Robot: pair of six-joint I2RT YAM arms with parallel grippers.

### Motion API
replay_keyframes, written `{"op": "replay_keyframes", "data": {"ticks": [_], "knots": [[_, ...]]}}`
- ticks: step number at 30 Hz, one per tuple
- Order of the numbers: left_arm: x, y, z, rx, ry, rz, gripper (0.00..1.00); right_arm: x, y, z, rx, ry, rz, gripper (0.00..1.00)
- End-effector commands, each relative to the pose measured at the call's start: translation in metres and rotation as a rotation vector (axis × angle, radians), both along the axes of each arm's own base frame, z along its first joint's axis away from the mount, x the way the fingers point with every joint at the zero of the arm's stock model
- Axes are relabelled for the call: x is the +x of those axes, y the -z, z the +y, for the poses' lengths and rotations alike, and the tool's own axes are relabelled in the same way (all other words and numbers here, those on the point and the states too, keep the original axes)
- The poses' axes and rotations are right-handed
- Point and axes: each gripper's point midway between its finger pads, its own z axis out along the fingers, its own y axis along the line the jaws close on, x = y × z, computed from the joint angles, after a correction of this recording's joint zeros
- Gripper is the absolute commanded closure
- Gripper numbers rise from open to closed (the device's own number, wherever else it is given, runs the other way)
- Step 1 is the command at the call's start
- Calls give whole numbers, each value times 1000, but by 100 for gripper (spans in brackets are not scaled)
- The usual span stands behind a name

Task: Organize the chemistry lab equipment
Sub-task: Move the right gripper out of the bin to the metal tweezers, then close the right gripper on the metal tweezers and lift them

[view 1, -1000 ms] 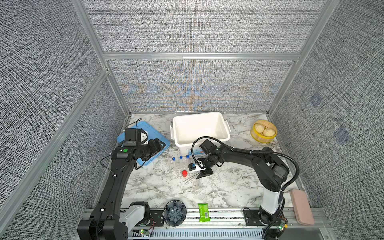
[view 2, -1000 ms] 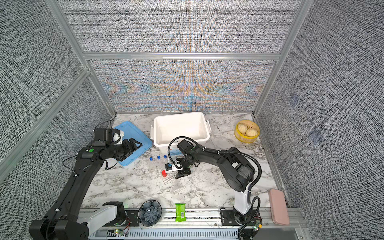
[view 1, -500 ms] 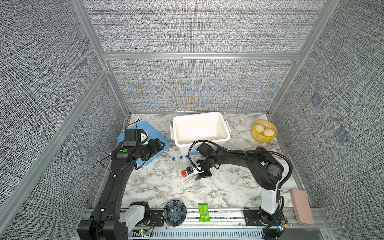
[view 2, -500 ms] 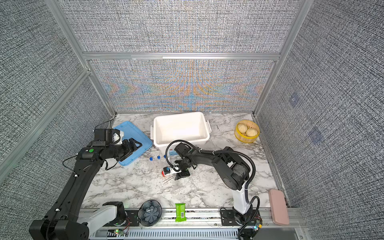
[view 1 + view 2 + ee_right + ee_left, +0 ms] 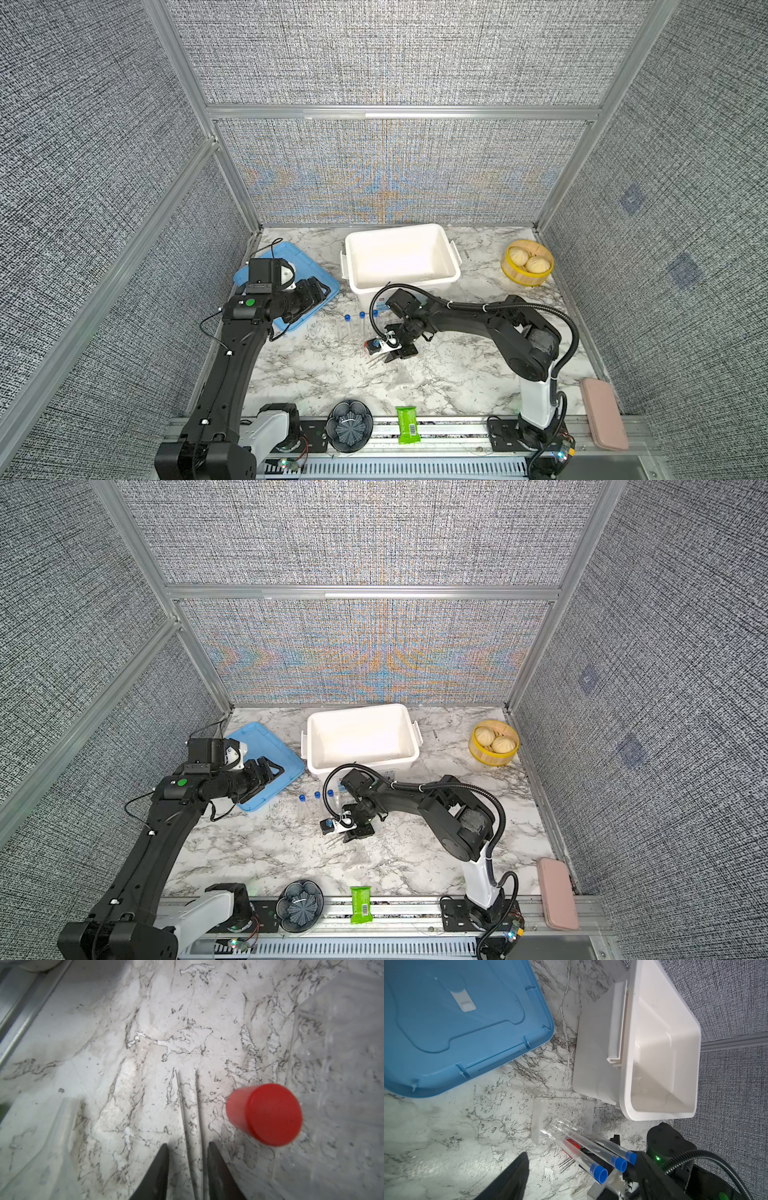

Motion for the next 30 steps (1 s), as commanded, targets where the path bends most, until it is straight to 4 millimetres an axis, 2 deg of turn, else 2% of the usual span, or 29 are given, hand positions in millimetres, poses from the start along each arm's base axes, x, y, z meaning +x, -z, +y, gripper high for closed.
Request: {"op": "replay_keyframes", "data": {"ticks": [1, 10, 18, 24, 27, 30], "knots": [[3, -1, -1, -8, -1, -3, 19, -4, 3, -2, -28, -9, 5, 76], [1, 0, 0, -8, -2, 10, 19, -14, -6, -2, -19, -21, 47, 91], [3, -3, 1, -4, -7, 2, 19, -9, -33, -7, 8, 5, -16, 93], [3, -6, 1, -6, -7, 4, 19, -10, -74, -14, 53, 24, -34, 94], [4, -9, 0, -12, 0, -17, 19, -9, -108, -23, 86, 44, -37, 95], [4, -10, -2, -17, 12, -14, 19, 6, -147, -38, 148, 103, -56, 100]]}}
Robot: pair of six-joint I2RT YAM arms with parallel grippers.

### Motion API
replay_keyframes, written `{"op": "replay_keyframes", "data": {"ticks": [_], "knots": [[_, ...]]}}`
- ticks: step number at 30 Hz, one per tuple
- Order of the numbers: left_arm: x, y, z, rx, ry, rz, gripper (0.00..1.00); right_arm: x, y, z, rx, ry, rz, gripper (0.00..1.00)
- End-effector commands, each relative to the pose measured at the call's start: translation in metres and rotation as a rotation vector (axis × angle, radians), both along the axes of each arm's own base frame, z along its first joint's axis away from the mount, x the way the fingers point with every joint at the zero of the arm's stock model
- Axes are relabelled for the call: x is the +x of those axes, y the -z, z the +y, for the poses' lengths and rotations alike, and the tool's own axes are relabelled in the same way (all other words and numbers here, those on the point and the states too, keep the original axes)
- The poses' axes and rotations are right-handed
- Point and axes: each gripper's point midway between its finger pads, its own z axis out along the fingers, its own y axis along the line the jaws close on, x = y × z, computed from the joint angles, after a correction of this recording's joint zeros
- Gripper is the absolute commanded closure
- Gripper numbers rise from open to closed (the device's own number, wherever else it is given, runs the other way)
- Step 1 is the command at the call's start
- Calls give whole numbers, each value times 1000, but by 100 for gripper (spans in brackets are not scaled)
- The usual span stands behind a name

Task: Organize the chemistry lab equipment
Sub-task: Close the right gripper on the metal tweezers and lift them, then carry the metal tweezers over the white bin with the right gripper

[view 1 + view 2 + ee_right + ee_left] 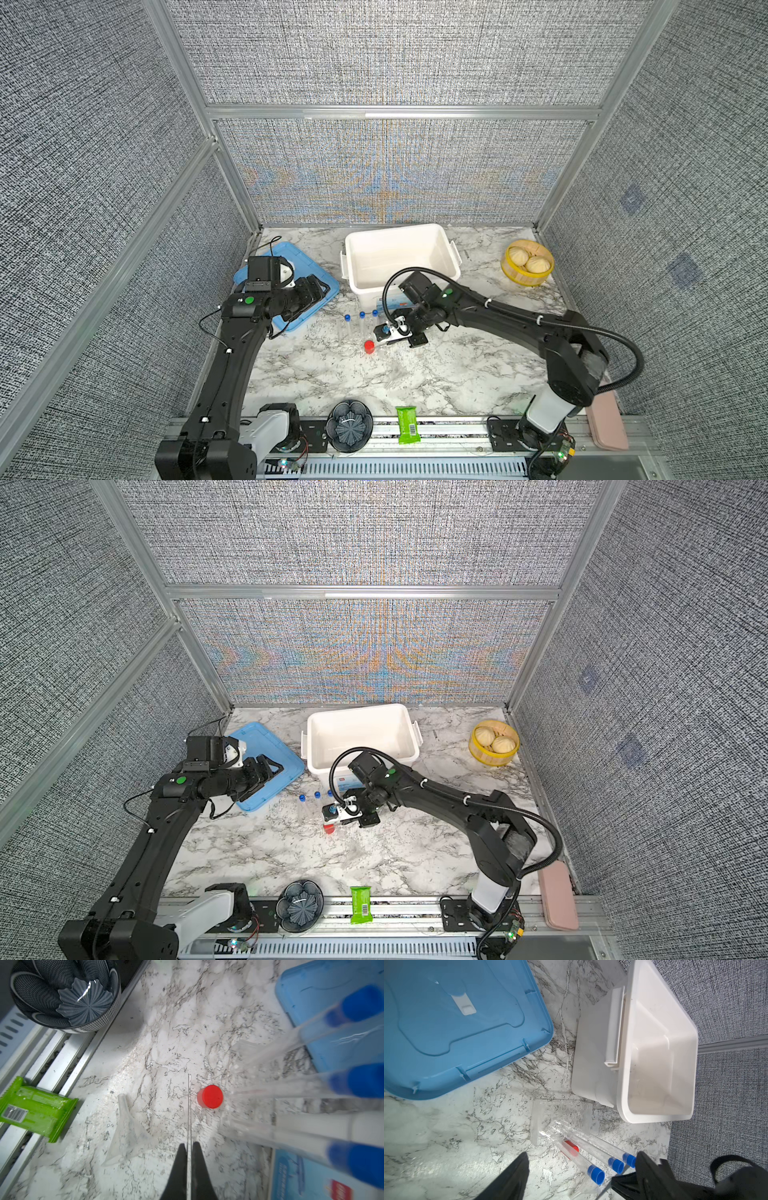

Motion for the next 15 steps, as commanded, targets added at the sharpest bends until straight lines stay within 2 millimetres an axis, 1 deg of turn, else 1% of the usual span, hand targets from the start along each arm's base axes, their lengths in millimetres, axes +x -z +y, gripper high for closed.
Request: {"op": "replay_keyframes", "data": {"ticks": [1, 2, 5, 8, 9, 11, 14, 15], "knots": [[0, -4, -3, -12, 17, -5, 19, 4, -32, -18, 37, 53, 33, 100], [0, -3, -3, -15, 18, -5, 19, 14, -48, -21, 70, 82, 8, 100], [4, 1, -5, -29, 20, -18, 19, 43, -82, -28, 141, 159, -64, 100], [5, 4, -9, -51, 27, -3, 19, 79, -106, -30, 187, 229, -119, 100], [5, 5, -10, -60, 28, 4, 19, 90, -110, -30, 190, 247, -124, 100], [6, 8, -13, -81, 42, 11, 19, 115, -112, -29, 176, 287, -136, 100], [6, 11, -18, -103, 60, 29, 19, 149, -108, -24, 169, 329, -135, 100], [6, 11, -19, -107, 67, 35, 18, 156, -105, -21, 166, 332, -136, 100]]}}
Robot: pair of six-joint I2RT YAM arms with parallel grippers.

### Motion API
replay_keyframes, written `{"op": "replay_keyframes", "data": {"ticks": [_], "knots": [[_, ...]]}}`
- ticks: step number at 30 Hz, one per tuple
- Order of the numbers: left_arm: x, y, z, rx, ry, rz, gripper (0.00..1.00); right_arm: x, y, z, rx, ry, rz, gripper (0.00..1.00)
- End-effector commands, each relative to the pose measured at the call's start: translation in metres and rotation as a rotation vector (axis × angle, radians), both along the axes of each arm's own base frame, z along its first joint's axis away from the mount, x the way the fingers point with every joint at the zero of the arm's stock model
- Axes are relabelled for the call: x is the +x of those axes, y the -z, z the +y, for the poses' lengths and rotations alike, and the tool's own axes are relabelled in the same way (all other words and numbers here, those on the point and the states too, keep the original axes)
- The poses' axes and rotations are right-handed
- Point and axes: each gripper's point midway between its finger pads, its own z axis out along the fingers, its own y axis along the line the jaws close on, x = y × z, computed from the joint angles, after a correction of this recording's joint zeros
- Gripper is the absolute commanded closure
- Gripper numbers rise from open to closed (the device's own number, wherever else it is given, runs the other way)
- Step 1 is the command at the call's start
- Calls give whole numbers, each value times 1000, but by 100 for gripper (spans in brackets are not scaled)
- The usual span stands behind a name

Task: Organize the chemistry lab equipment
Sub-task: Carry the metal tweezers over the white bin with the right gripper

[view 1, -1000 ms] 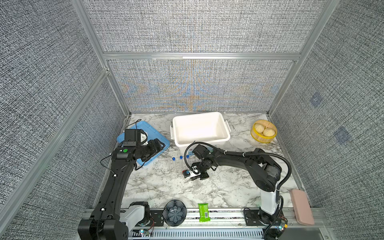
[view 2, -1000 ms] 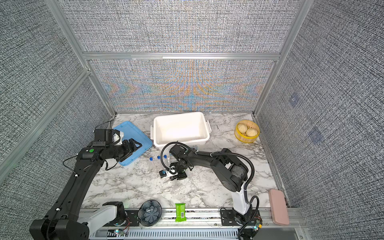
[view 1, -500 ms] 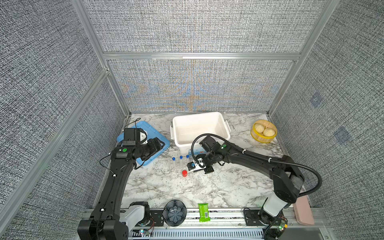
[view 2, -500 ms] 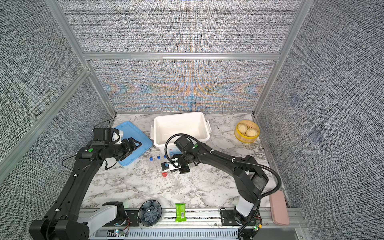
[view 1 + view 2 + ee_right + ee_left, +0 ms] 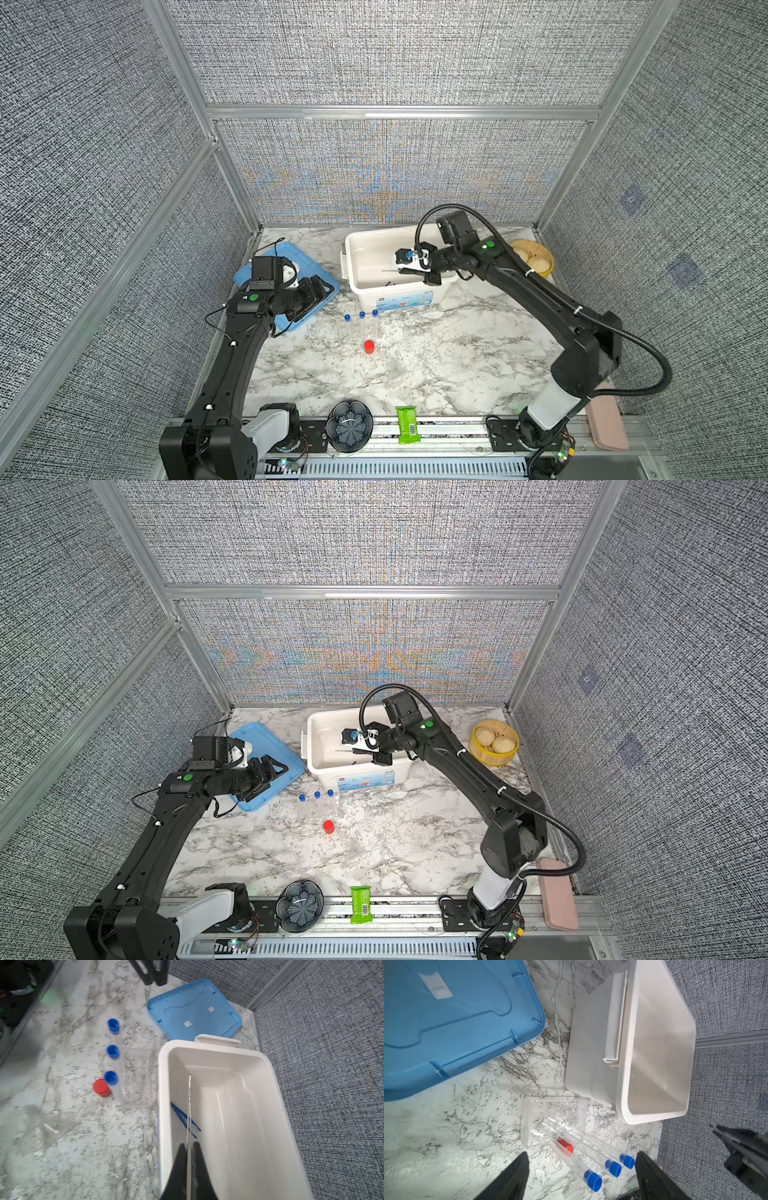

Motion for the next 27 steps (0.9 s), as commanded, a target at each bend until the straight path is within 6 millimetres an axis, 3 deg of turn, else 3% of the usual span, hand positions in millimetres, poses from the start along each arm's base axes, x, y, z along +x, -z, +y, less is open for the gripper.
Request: {"op": "replay_keyframes", "data": {"ticks": [1, 14, 27], "knots": [[1, -3, -7, -38, 35, -5, 19, 23, 9, 5, -13, 32, 26, 100], [3, 6, -10, -50, 51, 21, 19, 97, 80, 36, -81, 102, 99, 100], [5, 15, -14, -59, 80, 45, 18, 129, 152, 39, -204, 150, 139, 100]]}}
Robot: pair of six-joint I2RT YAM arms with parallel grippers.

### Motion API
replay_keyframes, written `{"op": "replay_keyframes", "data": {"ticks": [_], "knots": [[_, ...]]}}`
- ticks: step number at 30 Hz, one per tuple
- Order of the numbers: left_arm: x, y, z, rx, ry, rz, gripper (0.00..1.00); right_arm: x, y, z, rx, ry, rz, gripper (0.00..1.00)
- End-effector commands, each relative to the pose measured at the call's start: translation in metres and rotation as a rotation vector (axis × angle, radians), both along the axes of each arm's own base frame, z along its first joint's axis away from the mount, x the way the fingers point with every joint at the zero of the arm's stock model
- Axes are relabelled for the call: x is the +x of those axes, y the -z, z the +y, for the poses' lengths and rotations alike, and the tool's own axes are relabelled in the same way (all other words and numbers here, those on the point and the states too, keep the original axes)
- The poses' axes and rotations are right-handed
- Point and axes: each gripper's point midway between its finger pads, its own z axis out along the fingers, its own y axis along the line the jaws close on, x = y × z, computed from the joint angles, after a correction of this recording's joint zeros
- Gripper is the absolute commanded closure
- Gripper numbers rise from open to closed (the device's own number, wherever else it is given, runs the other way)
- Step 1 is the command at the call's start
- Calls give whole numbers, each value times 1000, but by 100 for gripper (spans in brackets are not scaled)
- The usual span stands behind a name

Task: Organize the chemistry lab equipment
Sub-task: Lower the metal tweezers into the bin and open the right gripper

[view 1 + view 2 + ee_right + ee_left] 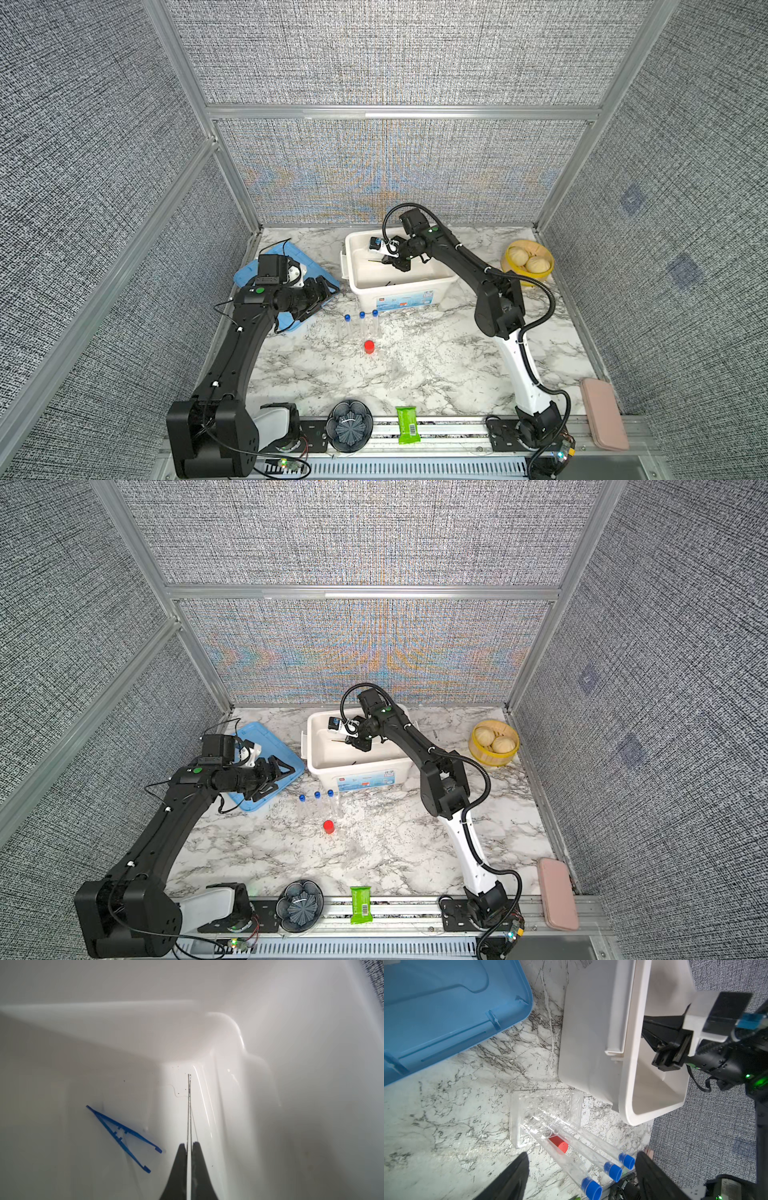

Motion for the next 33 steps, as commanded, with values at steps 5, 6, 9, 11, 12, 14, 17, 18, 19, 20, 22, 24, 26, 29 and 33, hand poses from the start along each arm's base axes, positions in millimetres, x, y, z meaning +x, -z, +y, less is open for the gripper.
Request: {"op": "replay_keyframes", "data": {"ticks": [5, 6, 9, 11, 12, 14, 17, 18, 19, 20, 22, 24, 26, 29, 33], "knots": [[0, 1, -2, -12, 14, -14, 19, 6, 30, -5, -74, 1, 3, 100], [1, 2, -2, -14, 14, -13, 19, 8, 35, -5, -82, 0, 1, 100], [-1, 2, -3, -15, 23, -2, 19, 11, 43, -6, -98, 8, -4, 100], [-1, 1, -3, -16, 20, -8, 19, 13, 44, -5, -97, 11, -6, 100], [-1, 1, -3, -17, 19, -12, 19, 13, 45, -5, -98, 11, -7, 100], [-1, 0, -4, -19, 21, -11, 19, 16, 50, -5, -104, 14, -15, 100], [-2, -2, -4, -19, 22, -13, 19, 19, 53, -6, -113, 24, -24, 100], [-3, -2, -4, -19, 19, -16, 19, 19, 53, -6, -113, 24, -23, 100], [-3, -2, -3, -20, 17, -19, 18, 19, 52, -6, -113, 24, -24, 96], [-3, -3, -3, -19, 16, -21, 18, 19, 49, -6, -111, 24, -29, 92], [-5, -4, -3, -13, 21, -17, 19, 18, 41, -4, -100, 27, -42, 84], [-7, -5, -2, -11, 18, -19, 19, 17, 30, -3, -86, 27, -54, 80], [-7, -7, -2, -11, 14, -29, 19, 16, 19, -1, -75, 35, -66, 80], [-9, -10, -1, -8, 15, -28, 19, 13, -3, 1, -44, 31, -96, 71], [-12, -18, 0, -10, -1, -56, 19, 1, -40, 3, 0, 24, -118, 71]]}}
